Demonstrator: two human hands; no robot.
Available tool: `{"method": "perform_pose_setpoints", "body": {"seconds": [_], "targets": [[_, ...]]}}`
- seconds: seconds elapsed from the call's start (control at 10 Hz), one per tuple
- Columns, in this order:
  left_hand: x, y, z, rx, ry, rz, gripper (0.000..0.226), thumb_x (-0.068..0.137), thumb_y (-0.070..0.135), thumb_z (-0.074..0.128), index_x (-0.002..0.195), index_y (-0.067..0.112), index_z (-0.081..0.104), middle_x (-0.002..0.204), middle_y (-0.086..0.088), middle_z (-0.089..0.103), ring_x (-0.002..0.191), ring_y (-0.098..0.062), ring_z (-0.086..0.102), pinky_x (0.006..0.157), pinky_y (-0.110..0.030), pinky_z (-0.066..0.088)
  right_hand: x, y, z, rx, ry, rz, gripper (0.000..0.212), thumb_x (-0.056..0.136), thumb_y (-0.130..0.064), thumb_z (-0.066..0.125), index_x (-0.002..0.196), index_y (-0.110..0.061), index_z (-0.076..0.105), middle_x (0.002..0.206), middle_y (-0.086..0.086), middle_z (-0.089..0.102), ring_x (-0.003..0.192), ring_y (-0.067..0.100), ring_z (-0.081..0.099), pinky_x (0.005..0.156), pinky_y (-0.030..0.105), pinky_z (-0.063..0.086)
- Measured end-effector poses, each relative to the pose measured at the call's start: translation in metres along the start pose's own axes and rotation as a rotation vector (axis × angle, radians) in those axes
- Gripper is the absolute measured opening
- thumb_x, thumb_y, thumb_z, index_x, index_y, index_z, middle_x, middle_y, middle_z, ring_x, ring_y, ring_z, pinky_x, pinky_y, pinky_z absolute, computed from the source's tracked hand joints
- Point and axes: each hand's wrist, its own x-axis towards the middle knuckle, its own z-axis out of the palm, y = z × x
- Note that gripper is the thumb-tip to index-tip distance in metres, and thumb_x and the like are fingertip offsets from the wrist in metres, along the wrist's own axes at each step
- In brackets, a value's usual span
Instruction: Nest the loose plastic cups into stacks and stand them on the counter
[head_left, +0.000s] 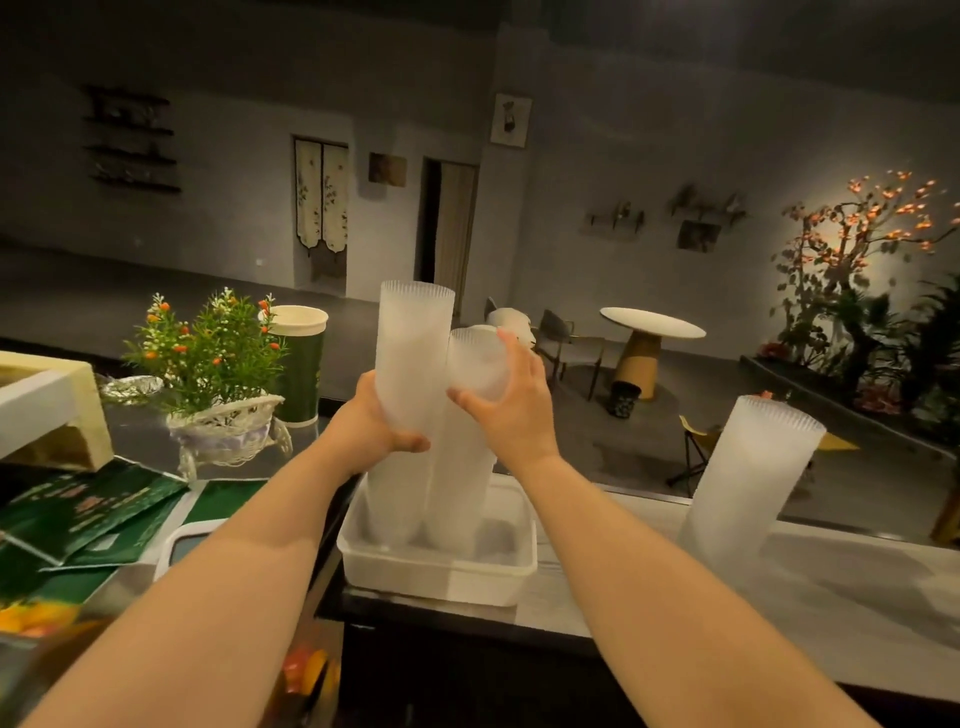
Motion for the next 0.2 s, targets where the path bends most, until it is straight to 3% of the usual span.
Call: {"method": "perform_pose_setpoints", "body": {"seconds": [0.1,0.2], "targets": [[-0.004,0.005,0.003,0.004,0.009,-0.015,0.11,0.065,0.018,0.091,0.148,0.019,0.019,0.116,0.004,0.05,0.115,-0.022,0.051,0.099,-0.041,0.046,0.004,-0.005,-0.009,0.073,-0.156,0.072,0.106,0.075,-0.043,0.08,0.151,-0.042,0.007,0.155,-0.002,0.027,0.142,0.019,0.027,0.114,0.048,0.034],[-0.003,0.005,0.006,-0.009,0.026,-0.045,0.111,0.063,0.02,0.091,0.148,0.02,0.019,0.119,0.002,0.051,0.116,-0.025,0.051,0.099,-0.043,0.046,-0.006,-0.002,-0.029,0.055,-0.094,0.032,0.116,0.075,-0.053,0.076,0.149,-0.047,-0.014,0.162,-0.003,0.012,0.148,0.017,0.016,0.119,0.051,0.023]]}}
